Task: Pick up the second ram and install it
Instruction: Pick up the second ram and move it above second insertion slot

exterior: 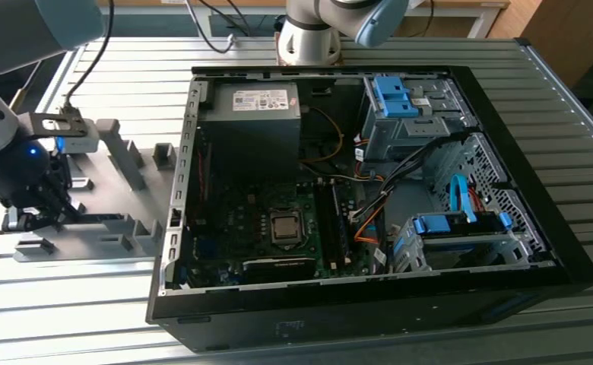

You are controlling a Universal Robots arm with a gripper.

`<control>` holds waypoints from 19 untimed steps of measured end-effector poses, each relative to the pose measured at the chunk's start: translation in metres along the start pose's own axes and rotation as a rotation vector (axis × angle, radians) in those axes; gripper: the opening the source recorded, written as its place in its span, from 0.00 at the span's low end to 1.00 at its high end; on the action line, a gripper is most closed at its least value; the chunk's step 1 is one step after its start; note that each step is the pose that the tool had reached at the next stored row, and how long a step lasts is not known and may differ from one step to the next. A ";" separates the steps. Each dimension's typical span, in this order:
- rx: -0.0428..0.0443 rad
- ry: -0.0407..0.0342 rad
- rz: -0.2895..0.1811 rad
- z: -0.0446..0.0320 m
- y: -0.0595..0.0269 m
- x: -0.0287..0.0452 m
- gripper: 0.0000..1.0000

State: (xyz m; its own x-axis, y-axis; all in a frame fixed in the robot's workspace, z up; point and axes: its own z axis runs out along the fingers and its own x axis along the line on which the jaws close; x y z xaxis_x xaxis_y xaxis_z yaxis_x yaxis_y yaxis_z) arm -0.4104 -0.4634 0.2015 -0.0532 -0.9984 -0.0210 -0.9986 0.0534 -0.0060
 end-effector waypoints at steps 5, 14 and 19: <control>0.0000 0.0000 0.000 -0.0093 -0.0001 -0.0002 0.14; 0.0000 0.0000 0.000 -0.0241 -0.0002 -0.0005 0.14; 0.0000 0.0001 0.000 -0.0245 -0.0001 -0.0004 0.14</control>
State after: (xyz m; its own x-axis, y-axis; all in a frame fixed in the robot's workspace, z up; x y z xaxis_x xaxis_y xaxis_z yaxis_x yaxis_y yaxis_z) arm -0.4105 -0.4635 0.2261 -0.0530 -0.9984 -0.0210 -0.9986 0.0532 -0.0060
